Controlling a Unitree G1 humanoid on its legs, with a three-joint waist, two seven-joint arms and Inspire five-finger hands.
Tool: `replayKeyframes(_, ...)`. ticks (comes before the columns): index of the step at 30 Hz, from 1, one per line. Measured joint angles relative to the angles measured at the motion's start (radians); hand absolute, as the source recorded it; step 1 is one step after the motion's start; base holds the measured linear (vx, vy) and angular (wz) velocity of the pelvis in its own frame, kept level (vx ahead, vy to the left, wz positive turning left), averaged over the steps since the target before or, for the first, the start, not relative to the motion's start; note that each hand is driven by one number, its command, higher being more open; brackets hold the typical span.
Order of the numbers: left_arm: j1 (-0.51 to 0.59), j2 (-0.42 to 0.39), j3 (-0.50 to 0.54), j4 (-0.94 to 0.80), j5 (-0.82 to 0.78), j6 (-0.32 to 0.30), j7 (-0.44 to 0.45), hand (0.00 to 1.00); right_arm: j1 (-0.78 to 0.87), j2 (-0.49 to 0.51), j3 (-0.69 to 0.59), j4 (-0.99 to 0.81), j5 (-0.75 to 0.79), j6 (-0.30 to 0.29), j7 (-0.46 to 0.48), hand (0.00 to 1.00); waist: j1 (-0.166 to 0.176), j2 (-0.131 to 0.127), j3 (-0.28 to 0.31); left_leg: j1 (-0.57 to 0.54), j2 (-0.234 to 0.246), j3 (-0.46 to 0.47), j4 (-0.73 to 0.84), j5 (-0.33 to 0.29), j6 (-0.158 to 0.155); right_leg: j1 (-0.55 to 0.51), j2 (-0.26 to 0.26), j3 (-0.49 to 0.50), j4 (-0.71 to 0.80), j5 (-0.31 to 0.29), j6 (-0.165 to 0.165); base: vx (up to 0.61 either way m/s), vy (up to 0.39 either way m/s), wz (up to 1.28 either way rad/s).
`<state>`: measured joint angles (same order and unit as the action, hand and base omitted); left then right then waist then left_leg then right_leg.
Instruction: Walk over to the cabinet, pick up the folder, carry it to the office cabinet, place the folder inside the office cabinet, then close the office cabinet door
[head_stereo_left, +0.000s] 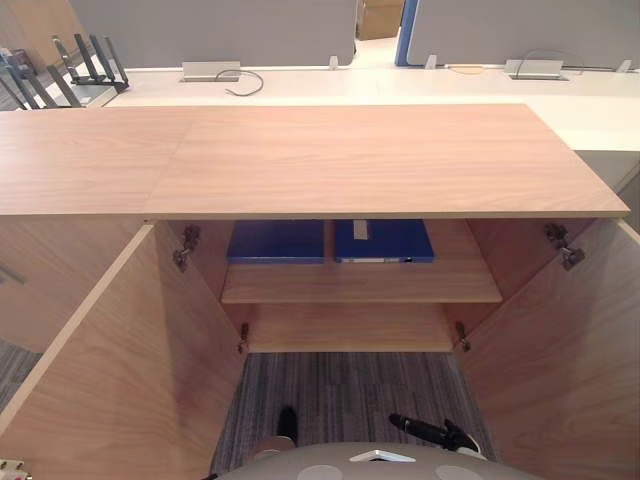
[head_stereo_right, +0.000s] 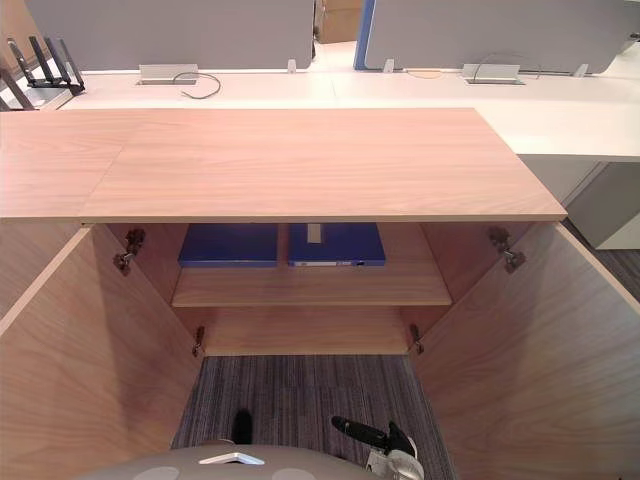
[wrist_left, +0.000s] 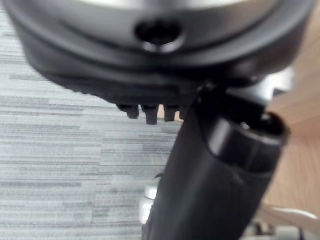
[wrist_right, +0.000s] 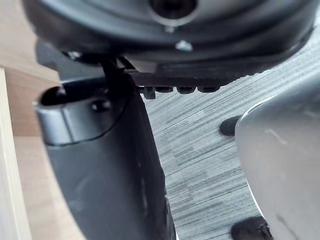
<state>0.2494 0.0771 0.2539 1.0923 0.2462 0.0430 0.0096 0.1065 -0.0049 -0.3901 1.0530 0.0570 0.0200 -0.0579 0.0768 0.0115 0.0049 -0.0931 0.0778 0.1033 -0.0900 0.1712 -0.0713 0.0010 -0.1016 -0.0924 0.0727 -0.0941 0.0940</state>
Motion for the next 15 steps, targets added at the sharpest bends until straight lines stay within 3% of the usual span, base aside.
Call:
replayKeyframes(6, -0.004, -0.001, -0.003, 0.001, 0.024, 0.002, 0.008, 1.0, -0.002, 0.003, 0.004, -0.005, 0.0, -0.005, -0.001, 1.0, -0.005, -0.003, 0.006, 0.007, 0.005, 0.042, 0.051, -0.041, 0.0, 0.001, -0.001, 0.047, 0.004, 0.004, -0.01, 0.05, -0.005, -0.2)
replayKeyframes(8, -0.024, -0.009, 0.006, -0.006, 0.022, 0.001, 0.013, 1.0, -0.015, -0.001, 0.004, -0.007, -0.001, -0.005, -0.004, 1.0, 0.001, -0.002, 0.032, -0.067, 0.034, 0.044, 0.293, -0.157, 0.0, -0.013, 0.0, 0.083, 0.068, -0.004, -0.018, 0.01, 0.01, -0.56)
replayKeyframes(9, -0.026, -0.03, 0.037, -0.006, 0.02, 0.001, 0.019, 1.0, -0.017, -0.006, 0.006, -0.016, -0.001, -0.007, -0.013, 1.0, -0.001, 0.011, 0.033, -0.119, 0.071, 0.028, 0.463, -0.253, 0.001, -0.025, 0.024, 0.107, 0.105, -0.023, -0.015, -0.03, 0.042, -0.88)
replayKeyframes(10, -0.028, -0.047, 0.045, -0.006, 0.021, 0.001, 0.031, 1.0, -0.016, -0.012, 0.006, -0.033, 0.0, -0.01, -0.023, 1.0, -0.004, 0.033, 0.032, -0.128, 0.096, 0.007, 0.538, -0.309, -0.008, -0.025, 0.049, 0.138, 0.126, -0.031, -0.013, -0.04, 0.084, -1.15)
replayKeyframes(11, -0.028, -0.052, 0.061, -0.002, 0.024, 0.001, 0.041, 1.0, -0.015, -0.01, 0.011, -0.048, 0.0, -0.011, -0.028, 1.0, -0.016, 0.038, 0.03, -0.129, 0.115, 0.009, 0.58, -0.35, -0.015, -0.031, 0.067, 0.176, 0.143, -0.039, -0.01, -0.05, 0.112, -1.06)
replayKeyframes(13, -0.024, -0.046, 0.08, -0.001, 0.029, 0.003, 0.051, 1.0, -0.023, 0.005, 0.009, -0.051, 0.0, -0.011, -0.031, 1.0, -0.032, 0.02, 0.02, -0.13, 0.11, 0.044, 0.577, -0.376, -0.016, -0.07, 0.069, 0.232, 0.154, -0.04, -0.011, -0.05, 0.11, -0.9)
replayKeyframes(15, -0.025, -0.026, 0.078, -0.001, 0.029, 0.003, 0.049, 1.0, -0.017, 0.021, 0.002, -0.049, 0.0, -0.007, -0.031, 1.0, -0.032, -0.016, 0.01, -0.132, 0.069, 0.059, 0.523, -0.373, -0.011, -0.126, 0.049, 0.29, 0.153, -0.026, -0.013, -0.05, 0.104, -0.82)
